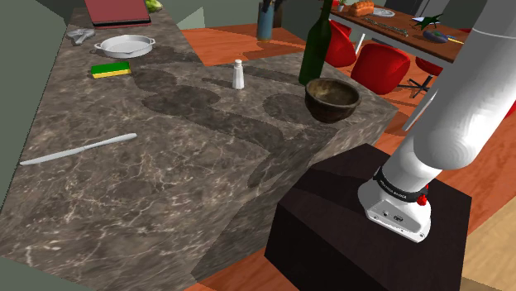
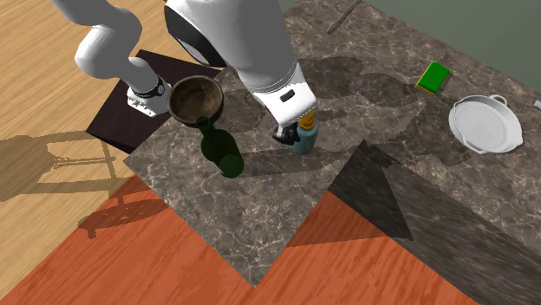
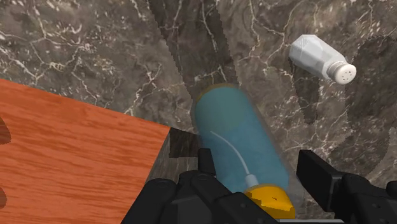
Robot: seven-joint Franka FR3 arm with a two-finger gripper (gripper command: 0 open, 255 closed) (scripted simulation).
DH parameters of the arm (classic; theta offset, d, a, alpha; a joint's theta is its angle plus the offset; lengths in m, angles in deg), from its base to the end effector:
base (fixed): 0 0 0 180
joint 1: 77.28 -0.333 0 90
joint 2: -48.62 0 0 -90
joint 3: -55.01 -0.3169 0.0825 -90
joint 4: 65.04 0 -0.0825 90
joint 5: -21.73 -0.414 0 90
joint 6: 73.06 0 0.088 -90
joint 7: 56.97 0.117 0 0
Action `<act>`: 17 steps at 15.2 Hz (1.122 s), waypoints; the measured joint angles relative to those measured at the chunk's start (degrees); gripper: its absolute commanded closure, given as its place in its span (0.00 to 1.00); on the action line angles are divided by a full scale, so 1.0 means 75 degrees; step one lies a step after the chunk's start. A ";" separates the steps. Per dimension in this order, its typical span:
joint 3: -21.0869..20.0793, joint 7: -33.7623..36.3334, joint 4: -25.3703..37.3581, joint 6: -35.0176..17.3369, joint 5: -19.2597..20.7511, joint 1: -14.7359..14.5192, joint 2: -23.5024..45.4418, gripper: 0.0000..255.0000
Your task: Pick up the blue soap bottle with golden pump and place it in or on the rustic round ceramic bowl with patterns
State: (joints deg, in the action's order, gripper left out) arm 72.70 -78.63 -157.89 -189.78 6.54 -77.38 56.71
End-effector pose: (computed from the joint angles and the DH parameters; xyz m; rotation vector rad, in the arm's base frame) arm 0.6414 -0.1735 0.5546 -2.9961 0.0088 -0.5081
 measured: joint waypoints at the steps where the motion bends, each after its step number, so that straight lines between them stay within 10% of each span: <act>1: 0.0006 0.0011 0.0084 0.0090 0.0008 0.0007 -0.0006 1.00; 6: 0.0021 0.0101 0.0326 0.0445 0.0084 0.0007 -0.0132 1.00; 17: -0.0283 0.0685 -0.3148 0.0177 0.1201 -0.0050 -0.3574 1.00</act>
State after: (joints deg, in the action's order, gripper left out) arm 70.58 -73.49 -181.51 -188.45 15.55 -77.76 29.91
